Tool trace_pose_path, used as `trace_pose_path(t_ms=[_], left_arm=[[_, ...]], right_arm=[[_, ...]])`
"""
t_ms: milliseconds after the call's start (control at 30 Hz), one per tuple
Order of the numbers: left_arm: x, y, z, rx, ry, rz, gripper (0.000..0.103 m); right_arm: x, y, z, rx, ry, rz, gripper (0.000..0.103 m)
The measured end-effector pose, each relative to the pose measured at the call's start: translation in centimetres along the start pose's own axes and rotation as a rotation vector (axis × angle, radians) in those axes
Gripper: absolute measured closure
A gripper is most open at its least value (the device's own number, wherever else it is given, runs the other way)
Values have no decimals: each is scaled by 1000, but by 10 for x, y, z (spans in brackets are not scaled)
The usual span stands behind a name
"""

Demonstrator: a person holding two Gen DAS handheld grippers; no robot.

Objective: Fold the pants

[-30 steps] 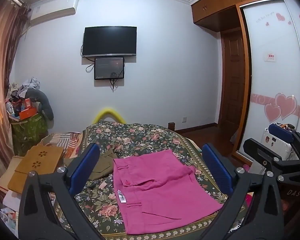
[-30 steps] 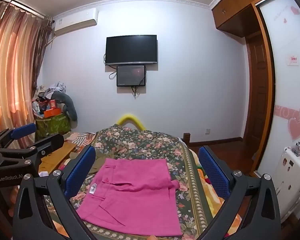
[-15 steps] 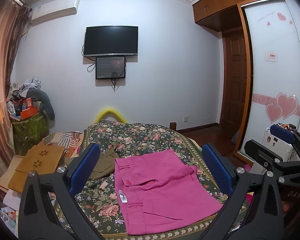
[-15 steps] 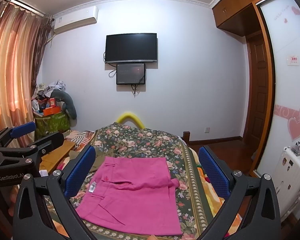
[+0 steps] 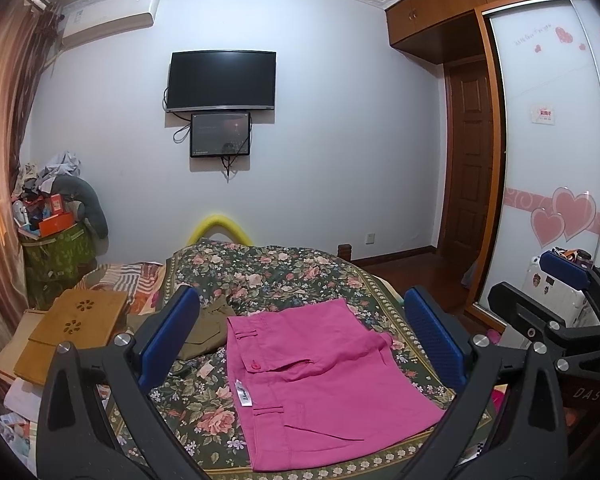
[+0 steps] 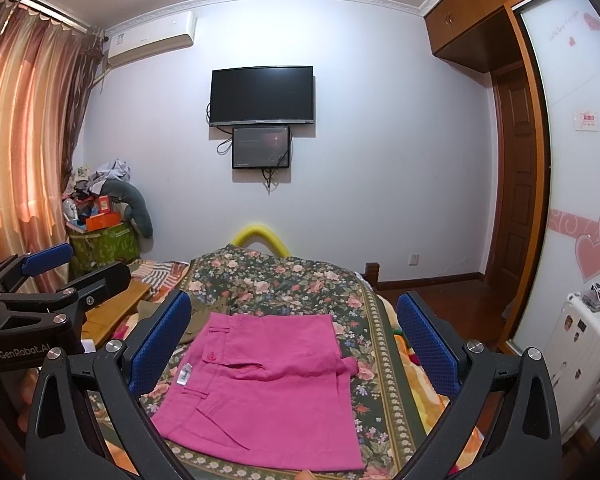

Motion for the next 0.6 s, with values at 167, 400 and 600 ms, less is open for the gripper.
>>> trace_pose_path(t_ms=[167, 400, 600], left_arm=[[1, 0, -1, 7, 6, 1, 0], [0, -1, -1, 8, 3, 2, 0], [1, -1, 0, 9, 4, 3, 0]], right_arm=[[0, 0, 1, -1, -3, 0, 1], [-2, 2, 1, -2, -6, 2, 1], [-2, 2, 1, -2, -7, 2, 1]])
Point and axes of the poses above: each gripper's, at about its wrist camera, not at the fingertips, and z roughly the way its jaws point, y to its right, x to its top, the point moved 6 cm from there along z, roughly the way its jaws point, and after that the axes turned 10 degrees about -z, right-handed, at the moved point
